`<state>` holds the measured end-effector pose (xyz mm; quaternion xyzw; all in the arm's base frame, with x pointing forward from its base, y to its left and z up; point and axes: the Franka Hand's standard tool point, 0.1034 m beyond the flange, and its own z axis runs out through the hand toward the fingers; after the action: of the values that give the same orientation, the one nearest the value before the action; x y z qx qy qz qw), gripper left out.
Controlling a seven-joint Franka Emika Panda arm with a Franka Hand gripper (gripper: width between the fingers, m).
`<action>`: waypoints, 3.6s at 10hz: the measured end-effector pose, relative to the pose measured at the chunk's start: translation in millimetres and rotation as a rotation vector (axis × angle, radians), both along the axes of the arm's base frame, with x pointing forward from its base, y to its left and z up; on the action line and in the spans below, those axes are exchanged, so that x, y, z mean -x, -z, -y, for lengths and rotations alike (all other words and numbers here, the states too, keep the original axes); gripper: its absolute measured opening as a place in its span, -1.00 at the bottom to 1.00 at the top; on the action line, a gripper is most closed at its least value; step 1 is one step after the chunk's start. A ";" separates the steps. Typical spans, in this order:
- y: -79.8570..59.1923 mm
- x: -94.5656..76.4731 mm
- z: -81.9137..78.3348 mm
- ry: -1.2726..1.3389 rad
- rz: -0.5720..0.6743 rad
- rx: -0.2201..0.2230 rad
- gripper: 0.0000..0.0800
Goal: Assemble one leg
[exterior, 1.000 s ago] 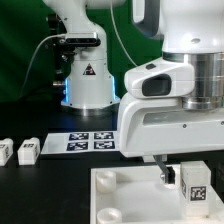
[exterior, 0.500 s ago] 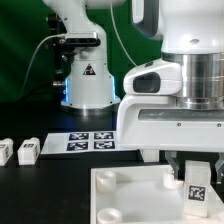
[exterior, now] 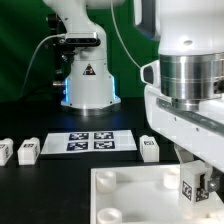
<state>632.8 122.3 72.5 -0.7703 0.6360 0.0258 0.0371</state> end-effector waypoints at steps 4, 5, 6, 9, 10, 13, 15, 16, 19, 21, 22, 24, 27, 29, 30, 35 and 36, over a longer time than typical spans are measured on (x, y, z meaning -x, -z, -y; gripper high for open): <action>1.1 0.1 -0.8 0.325 -0.024 -0.015 -0.27; 1.2 0.2 -1.0 0.323 -0.024 -0.015 0.02; 1.3 0.2 -1.1 0.312 -0.023 -0.015 0.02; 6.4 2.2 -3.2 -0.073 0.037 -0.007 0.59; 6.2 1.8 -2.5 -0.150 0.045 -0.004 0.62; 6.3 1.6 -1.1 -0.416 0.069 0.005 0.62; 4.9 1.2 -4.3 -0.757 0.079 0.059 0.62; 5.5 2.5 -7.7 -0.894 0.081 0.072 0.62; 6.0 2.7 -6.6 -0.947 0.083 0.075 0.32; 6.3 2.5 -3.0 -0.917 0.080 0.076 -0.27; 6.4 2.4 -2.5 -0.801 0.074 0.073 -0.27; 4.3 0.7 -1.7 -0.477 0.056 0.066 -0.27; 7.1 -0.4 0.1 0.089 0.024 0.002 -0.27; 7.5 -1.1 -1.6 0.408 -0.003 -0.055 -0.27; 7.5 -1.3 -1.9 0.525 -0.015 -0.061 -0.27; 7.2 0.6 3.3 0.623 -0.022 -0.037 -0.26; 7.7 1.0 3.2 0.578 -0.016 -0.031 -0.26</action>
Offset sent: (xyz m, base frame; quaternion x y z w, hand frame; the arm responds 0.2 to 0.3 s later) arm 0.0000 0.0000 0.0000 0.0000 0.0000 0.0899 0.9960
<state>631.7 119.1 64.8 -0.5563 0.8290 0.0303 0.0497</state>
